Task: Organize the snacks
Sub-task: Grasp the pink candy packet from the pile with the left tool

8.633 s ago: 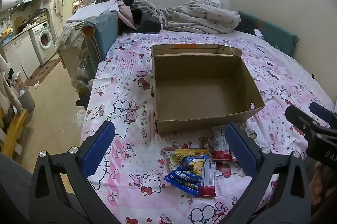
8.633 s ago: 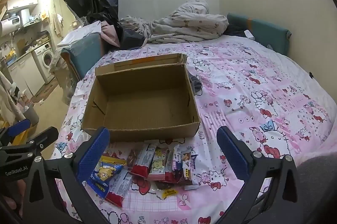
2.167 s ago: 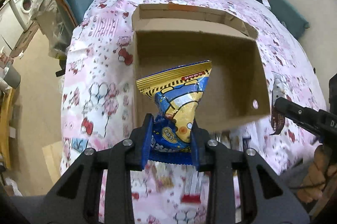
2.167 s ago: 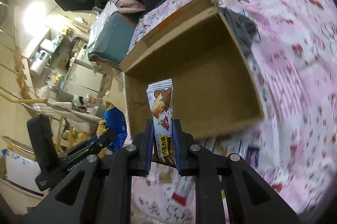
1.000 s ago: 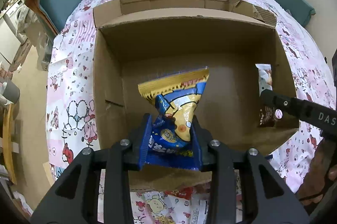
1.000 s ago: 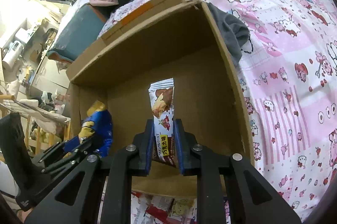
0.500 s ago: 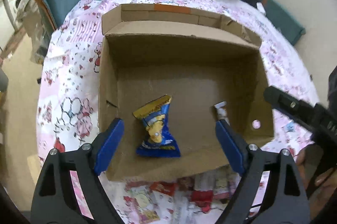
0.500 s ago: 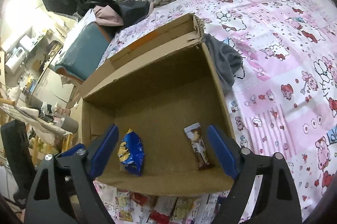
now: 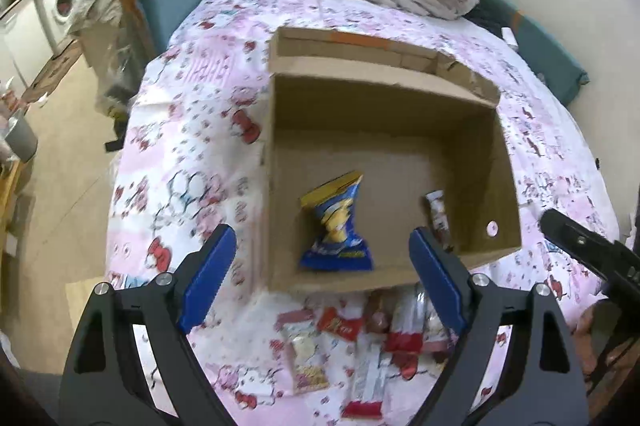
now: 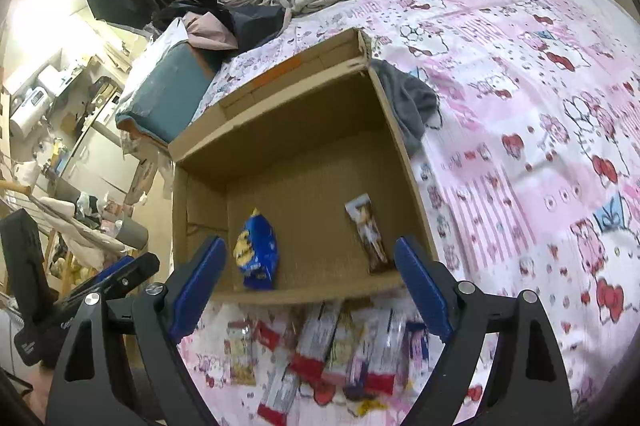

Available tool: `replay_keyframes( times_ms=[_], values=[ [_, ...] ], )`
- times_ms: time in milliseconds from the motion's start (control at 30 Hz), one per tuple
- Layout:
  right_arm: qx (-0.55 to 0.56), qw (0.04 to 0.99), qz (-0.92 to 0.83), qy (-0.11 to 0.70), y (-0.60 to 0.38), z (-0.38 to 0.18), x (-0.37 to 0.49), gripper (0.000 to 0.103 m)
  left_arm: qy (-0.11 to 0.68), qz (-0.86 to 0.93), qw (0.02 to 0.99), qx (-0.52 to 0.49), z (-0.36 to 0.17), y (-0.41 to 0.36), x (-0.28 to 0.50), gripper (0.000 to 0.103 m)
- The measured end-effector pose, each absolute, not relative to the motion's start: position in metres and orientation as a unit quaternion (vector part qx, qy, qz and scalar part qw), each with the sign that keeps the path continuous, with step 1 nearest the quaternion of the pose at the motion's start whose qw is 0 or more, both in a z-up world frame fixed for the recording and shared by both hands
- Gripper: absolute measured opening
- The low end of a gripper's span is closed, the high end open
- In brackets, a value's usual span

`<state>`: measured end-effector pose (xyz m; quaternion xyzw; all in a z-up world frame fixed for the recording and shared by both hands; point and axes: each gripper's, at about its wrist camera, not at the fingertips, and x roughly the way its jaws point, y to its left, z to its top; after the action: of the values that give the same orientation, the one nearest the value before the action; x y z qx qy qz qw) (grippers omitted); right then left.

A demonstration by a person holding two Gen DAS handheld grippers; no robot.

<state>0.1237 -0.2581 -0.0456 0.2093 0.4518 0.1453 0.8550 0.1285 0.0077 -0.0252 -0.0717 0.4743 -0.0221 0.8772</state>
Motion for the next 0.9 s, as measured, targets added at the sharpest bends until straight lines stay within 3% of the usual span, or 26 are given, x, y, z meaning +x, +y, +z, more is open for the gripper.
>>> replay_keyframes(
  times_ms=[733, 900],
  values=[
    [0.237, 0.803, 0.085, 0.54, -0.271, -0.09, 0.074, 0.089, 0.544, 0.023, 0.831, -0.118, -0.072, 0.036, 0.087, 0.086],
    [0.244, 0.794, 0.073, 0.552, -0.274, -0.098, 0.076, 0.089, 0.565, 0.044, 0.811, -0.146, -0.093, 0.047, 0.09, 0.072]
  ],
)
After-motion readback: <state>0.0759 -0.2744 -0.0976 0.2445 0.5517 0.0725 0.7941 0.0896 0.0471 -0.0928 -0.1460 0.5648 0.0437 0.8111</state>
